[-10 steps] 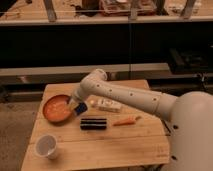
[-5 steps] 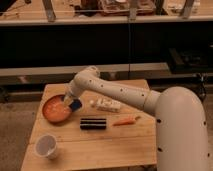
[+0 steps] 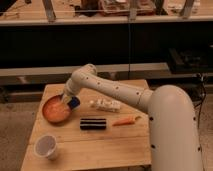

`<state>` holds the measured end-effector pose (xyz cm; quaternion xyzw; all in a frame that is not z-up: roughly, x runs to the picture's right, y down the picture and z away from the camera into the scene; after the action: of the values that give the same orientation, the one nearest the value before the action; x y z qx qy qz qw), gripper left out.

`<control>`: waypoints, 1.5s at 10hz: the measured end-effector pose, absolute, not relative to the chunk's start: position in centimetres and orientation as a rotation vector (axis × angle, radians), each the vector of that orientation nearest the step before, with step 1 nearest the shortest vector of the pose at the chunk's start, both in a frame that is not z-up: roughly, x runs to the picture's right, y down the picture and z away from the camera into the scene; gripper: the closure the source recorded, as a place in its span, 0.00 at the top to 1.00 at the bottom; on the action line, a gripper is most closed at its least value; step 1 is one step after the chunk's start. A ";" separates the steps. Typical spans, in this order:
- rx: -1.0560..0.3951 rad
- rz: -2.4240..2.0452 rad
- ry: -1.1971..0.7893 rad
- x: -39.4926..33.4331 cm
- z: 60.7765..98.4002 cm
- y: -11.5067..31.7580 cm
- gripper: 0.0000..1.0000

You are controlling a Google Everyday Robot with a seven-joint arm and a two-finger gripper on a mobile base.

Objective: Place the white sponge in the ceramic bowl

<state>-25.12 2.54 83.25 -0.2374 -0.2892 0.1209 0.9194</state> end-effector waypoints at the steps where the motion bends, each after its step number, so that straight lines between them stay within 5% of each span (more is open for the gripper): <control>1: -0.490 0.240 -0.598 -26.0 83.3 2.5 0.00; 10: -0.497 0.202 -0.609 -27.2 84.4 2.5 0.03; 15: -0.500 0.190 -0.615 -27.3 84.9 2.6 0.50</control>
<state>-27.29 2.56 84.85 -0.2433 -0.2992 0.0923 0.9180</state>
